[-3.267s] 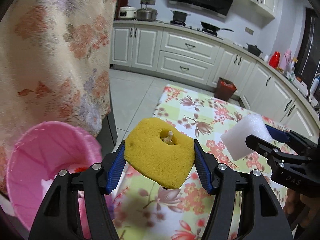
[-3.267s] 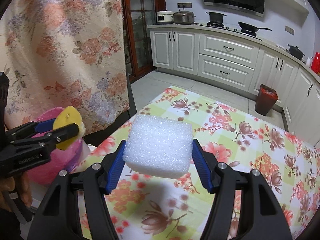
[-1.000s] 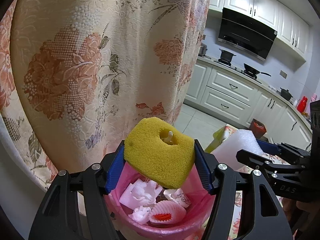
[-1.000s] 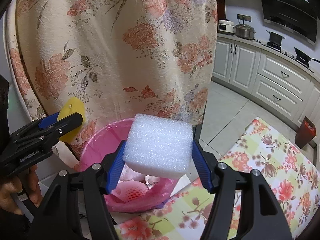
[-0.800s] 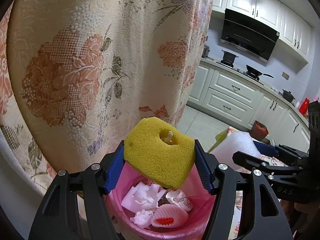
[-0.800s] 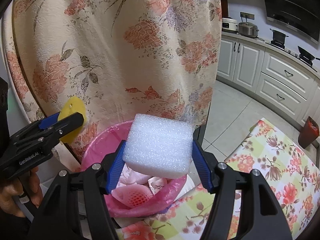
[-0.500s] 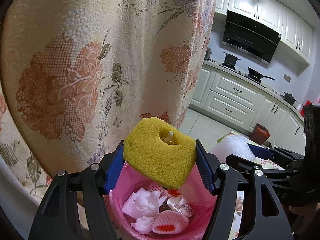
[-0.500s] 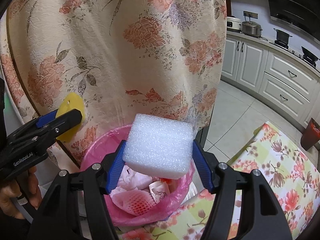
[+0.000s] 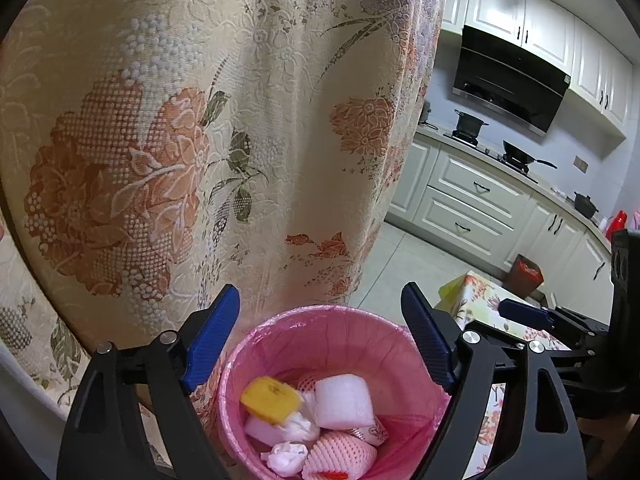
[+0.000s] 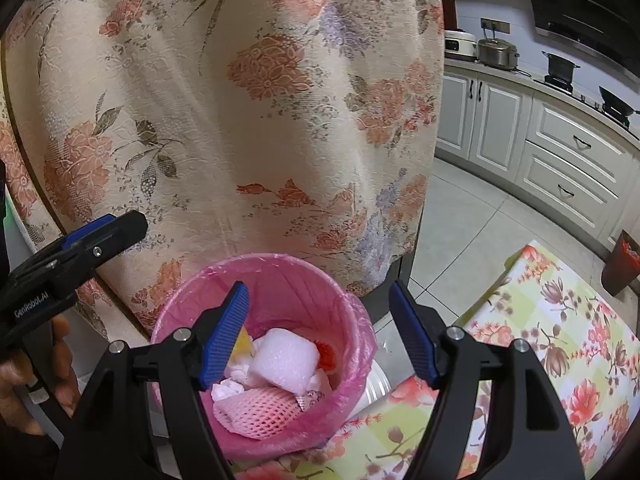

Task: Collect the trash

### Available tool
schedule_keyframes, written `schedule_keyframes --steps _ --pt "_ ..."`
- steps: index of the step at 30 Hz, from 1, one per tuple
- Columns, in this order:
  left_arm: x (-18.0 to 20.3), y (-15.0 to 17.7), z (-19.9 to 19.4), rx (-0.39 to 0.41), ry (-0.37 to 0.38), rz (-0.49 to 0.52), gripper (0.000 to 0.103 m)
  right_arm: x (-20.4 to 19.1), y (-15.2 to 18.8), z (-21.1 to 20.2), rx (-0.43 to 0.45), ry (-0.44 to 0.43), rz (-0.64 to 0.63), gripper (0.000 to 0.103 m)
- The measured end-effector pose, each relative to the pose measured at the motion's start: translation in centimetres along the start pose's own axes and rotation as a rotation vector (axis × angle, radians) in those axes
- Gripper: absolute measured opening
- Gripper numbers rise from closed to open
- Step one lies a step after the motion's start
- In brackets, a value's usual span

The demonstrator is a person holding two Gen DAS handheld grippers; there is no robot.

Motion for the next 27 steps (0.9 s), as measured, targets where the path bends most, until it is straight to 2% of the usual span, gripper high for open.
schedule_keyframes --steps 6,15,17,19,27 --pt "-0.3 1.6 -0.7 -0.017 0.001 -0.004 0.082 1.0 2.3 -0.9 0.0 0.026 0.02 0.075" --pt "-0.7 6.3 -2.3 -0.096 -0.007 -0.012 0.084 0.4 6.8 -2.1 -0.007 0.046 0.015 0.077" --pt "-0.6 7.2 -2.8 -0.108 -0.004 -0.011 0.084 0.0 7.8 -2.3 -0.008 0.044 0.011 0.08" --pt "-0.6 8.2 -3.3 -0.116 -0.006 -0.007 0.089 -0.3 8.7 -2.5 -0.005 0.044 0.007 0.083" --pt "-0.9 11.2 -4.6 -0.155 -0.024 -0.005 0.089 -0.7 11.1 -3.7 0.007 0.054 0.002 0.084"
Point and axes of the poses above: each gripper's, at about its wrist camera, not at the fingertips, and z roughly the way its jaws point, x to its right, y to its underside, the point moved 8 cm from there along z, roughly the way its jaws point, and after that the axes turned 14 degrees about -x, right-handed, at the moved point
